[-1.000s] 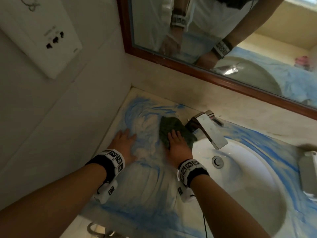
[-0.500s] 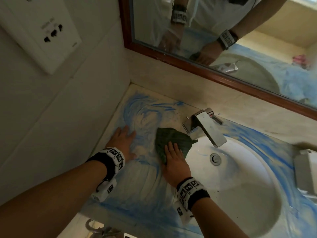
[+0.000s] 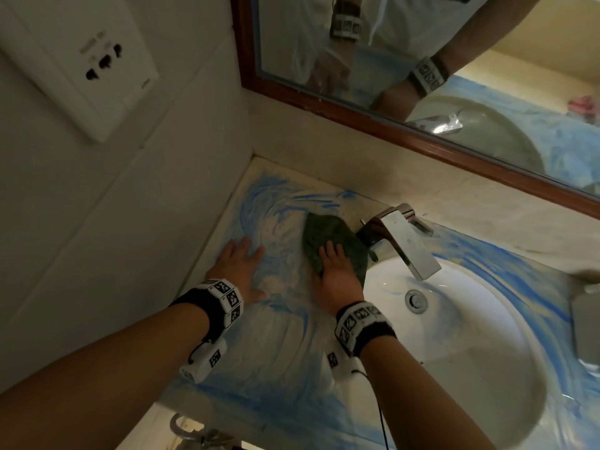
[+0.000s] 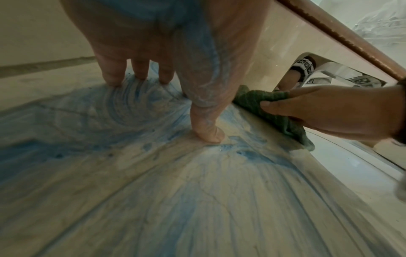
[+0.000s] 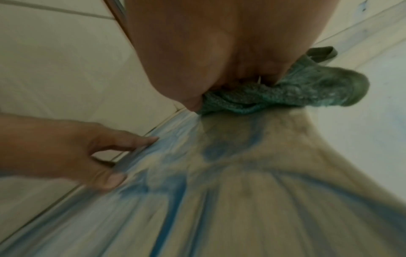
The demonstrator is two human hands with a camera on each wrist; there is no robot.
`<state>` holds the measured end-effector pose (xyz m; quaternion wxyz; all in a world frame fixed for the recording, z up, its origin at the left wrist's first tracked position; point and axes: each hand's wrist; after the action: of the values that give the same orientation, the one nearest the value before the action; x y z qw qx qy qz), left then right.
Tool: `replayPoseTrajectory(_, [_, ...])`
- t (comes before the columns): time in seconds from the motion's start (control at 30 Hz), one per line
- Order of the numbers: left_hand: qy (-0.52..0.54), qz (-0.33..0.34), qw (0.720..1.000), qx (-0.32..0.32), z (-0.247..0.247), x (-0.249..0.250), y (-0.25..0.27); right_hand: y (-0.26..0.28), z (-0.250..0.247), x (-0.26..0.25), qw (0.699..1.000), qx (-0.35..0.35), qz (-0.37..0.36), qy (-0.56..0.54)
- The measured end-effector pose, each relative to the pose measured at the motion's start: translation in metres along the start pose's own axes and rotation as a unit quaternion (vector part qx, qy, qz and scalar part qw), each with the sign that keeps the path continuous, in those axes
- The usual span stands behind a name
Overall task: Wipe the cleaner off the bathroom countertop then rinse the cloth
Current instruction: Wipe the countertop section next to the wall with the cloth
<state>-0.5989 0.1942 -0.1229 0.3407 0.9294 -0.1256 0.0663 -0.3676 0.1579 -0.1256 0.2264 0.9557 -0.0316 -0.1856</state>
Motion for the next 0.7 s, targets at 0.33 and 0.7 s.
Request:
replayPoseTrajectory(0.33, [0.011,0.000,1.000,-0.003,-0.001,-0.001,0.001,0.012,0.003,0.007,0.999,-0.017,-0.027,0.012])
replayPoseTrajectory(0.7, [0.008,-0.003,1.000,-0.006,-0.001,0.000,0.003,-0.034,-0.012,-0.015,0.999,0.006,0.036,-0.003])
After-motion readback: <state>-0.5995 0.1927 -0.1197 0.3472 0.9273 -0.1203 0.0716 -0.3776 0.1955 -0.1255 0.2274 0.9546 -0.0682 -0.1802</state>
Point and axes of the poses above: each hand's wrist, its own y-axis away from the middle knuckle, its own z-axis out of the palm, x = y × z
